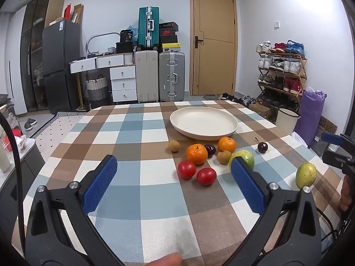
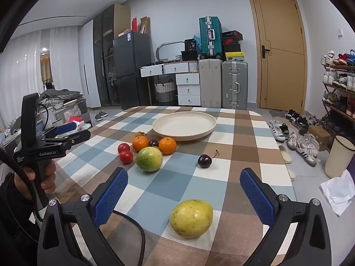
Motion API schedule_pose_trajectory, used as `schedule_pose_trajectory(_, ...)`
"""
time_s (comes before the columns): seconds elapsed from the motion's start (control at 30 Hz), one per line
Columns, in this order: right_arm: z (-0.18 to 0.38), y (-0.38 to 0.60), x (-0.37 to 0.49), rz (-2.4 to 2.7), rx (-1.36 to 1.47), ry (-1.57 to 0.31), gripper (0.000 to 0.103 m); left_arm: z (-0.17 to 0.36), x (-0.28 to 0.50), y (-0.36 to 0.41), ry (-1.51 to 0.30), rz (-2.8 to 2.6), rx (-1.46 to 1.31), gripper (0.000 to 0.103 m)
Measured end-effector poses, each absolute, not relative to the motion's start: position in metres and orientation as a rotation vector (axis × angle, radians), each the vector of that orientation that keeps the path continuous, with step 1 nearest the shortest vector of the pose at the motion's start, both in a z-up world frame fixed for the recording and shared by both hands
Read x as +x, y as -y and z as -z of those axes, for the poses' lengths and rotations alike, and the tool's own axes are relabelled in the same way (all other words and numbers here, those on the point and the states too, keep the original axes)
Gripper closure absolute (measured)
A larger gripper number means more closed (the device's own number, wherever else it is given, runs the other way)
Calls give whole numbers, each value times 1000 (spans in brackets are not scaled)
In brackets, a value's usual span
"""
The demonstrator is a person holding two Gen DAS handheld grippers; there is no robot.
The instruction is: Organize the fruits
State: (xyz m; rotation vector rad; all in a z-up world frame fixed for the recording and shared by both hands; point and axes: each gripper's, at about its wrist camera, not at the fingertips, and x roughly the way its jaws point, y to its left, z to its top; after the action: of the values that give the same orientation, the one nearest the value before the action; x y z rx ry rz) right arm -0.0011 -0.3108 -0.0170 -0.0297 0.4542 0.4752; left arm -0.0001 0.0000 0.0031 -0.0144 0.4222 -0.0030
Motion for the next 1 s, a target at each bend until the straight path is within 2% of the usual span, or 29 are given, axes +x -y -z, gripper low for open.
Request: schedule_pose_trajectory(1.0, 18, 311, -1, -454, -38, -447, 0, -1, -4, -3, -402, -27, -23, 1)
